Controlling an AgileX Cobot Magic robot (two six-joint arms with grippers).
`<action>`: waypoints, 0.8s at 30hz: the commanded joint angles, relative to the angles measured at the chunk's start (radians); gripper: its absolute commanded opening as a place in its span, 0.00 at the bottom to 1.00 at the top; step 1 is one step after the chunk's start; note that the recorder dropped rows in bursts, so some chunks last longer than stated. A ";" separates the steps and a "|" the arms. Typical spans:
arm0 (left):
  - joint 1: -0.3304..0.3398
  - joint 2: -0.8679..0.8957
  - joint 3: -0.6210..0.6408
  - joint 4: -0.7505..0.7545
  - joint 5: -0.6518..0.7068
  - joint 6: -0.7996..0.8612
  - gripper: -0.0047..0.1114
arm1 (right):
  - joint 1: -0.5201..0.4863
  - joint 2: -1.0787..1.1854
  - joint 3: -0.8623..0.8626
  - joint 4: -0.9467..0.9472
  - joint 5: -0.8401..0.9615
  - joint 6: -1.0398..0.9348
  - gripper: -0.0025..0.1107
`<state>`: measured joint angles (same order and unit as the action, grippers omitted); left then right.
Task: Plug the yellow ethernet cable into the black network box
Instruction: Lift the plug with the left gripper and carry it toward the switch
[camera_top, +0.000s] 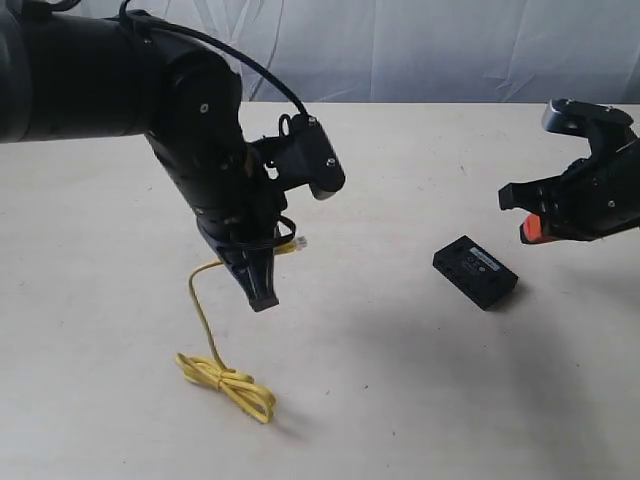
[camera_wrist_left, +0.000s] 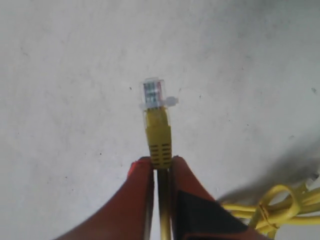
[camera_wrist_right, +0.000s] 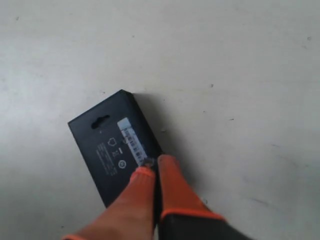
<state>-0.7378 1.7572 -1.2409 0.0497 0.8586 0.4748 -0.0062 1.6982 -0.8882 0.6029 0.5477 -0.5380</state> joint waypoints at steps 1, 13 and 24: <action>0.001 -0.011 0.005 -0.076 -0.064 -0.003 0.04 | -0.003 -0.004 0.010 0.038 -0.054 -0.001 0.02; -0.001 0.083 0.005 -0.204 -0.216 0.068 0.04 | -0.003 0.079 0.010 0.105 -0.066 -0.005 0.02; -0.001 0.172 0.005 -0.202 -0.259 0.086 0.04 | -0.003 0.132 0.007 0.171 -0.070 -0.037 0.02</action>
<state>-0.7378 1.9159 -1.2365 -0.1368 0.6110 0.5578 -0.0062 1.8187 -0.8815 0.7387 0.4872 -0.5444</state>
